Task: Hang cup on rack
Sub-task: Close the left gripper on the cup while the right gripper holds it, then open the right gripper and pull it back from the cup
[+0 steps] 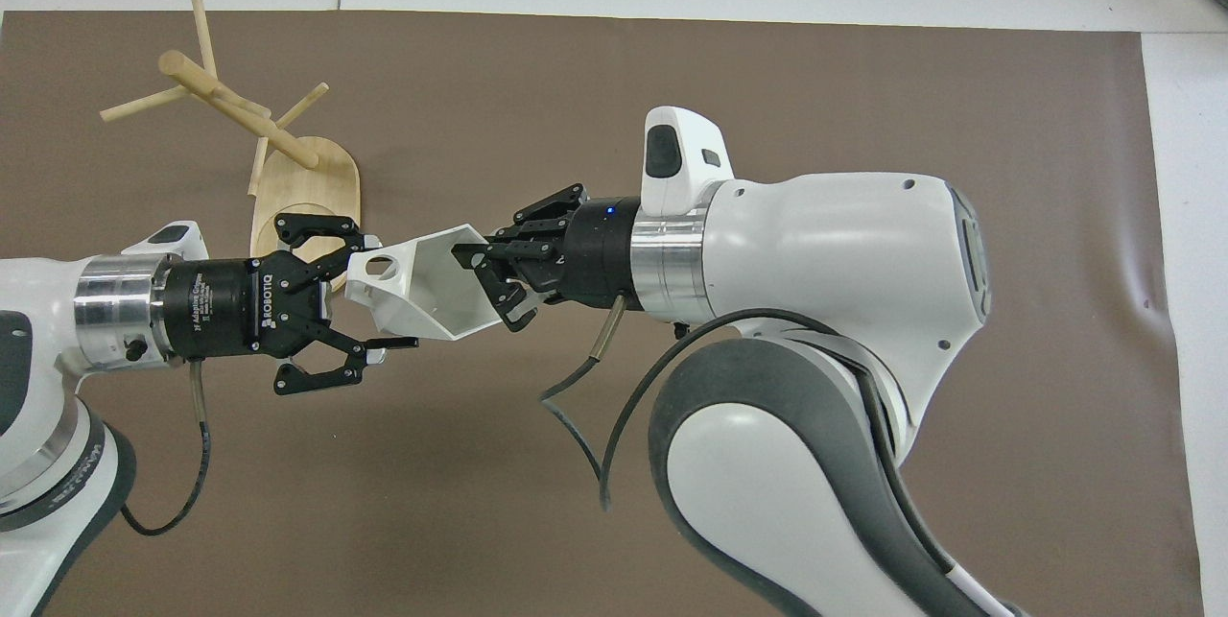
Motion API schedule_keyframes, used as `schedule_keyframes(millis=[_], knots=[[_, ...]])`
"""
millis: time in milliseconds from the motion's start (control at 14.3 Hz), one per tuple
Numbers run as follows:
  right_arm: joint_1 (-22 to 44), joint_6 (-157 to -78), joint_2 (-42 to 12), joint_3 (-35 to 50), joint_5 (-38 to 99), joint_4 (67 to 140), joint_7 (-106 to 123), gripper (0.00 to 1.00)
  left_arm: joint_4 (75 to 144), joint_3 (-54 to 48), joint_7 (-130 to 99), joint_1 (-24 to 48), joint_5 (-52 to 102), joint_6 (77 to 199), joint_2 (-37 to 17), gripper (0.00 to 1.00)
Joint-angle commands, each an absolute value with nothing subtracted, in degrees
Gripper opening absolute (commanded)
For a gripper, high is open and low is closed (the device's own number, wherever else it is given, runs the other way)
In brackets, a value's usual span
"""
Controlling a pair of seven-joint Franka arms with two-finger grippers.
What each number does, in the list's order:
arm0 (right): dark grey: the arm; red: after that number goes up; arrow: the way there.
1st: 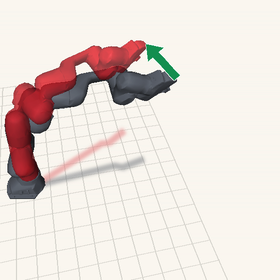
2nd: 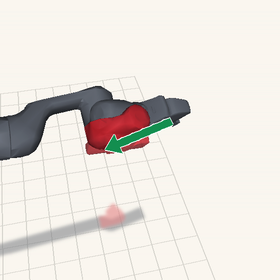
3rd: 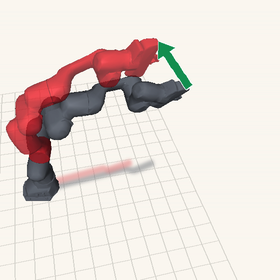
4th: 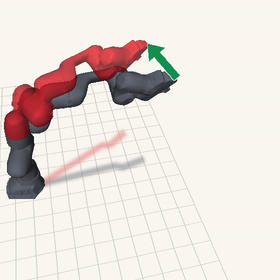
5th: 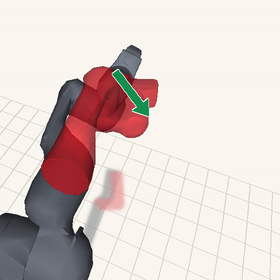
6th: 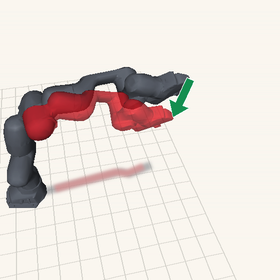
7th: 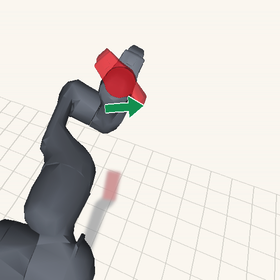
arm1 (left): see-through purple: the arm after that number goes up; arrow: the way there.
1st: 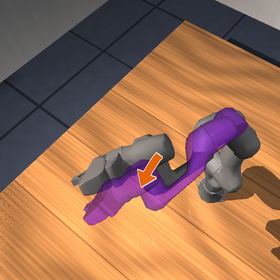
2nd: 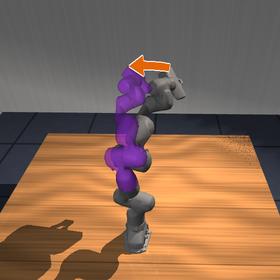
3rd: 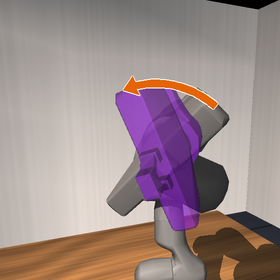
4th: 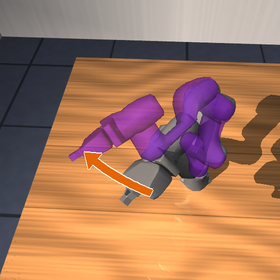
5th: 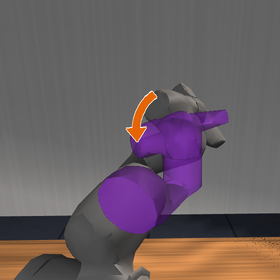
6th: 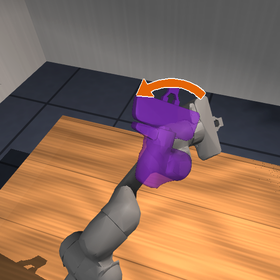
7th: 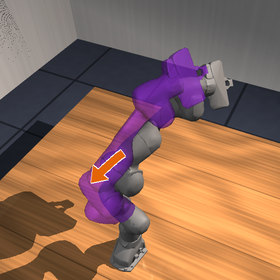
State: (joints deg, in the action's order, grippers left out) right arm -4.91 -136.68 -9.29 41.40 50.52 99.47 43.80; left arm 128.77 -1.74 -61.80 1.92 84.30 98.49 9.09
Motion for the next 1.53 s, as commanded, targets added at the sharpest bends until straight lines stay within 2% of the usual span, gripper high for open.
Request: schedule_keyframes(millis=[0,70,418,488,627,697,837,976,1464], knots=[[-5.62,-137.64,-9.23,42.36,51.33,99.23,42.01,0.0,130.43,-1.67,-62.31,2.46,84.55,99.23,10.63,0.17],[-5.62,-137.64,-9.23,42.36,51.33,99.23,42.01,0.0,130.43,-1.67,-62.14,2.37,83.94,99.05,10.63,0.0],[-5.62,-137.37,-9.23,42.36,51.24,99.23,38.6,0.0,130.08,-1.58,-62.75,1.67,82.44,98.35,10.55,0.0],[-5.62,-137.46,-9.14,42.45,51.24,99.14,36.5,0.27,129.99,-1.58,-62.84,1.58,82.35,98.35,10.55,0.0],[-5.62,-137.46,-9.05,42.45,51.06,99.05,35.51,0.38,129.82,-1.58,-62.84,1.32,80.78,98.26,10.55,0.0],[-5.62,-137.46,-9.05,42.45,51.15,99.05,35.51,0.51,129.73,-1.58,-62.84,0.88,80.34,98.17,10.55,0.0],[-5.62,-137.99,-9.05,42.45,50.98,99.05,35.59,0.96,129.29,-1.5,-63.54,0.53,79.11,97.56,10.55,0.0],[-5.62,-137.9,-9.05,42.45,50.8,99.05,35.68,1.0,128.68,-1.58,-63.63,-1.31,76.92,96.51,10.28,0.0],[-5.62,-137.55,-8.61,42.36,50.54,99.05,31.66,1.0,127.35,-1.49,-63.63,-3.33,65.85,96.06,10.55,0.0]])
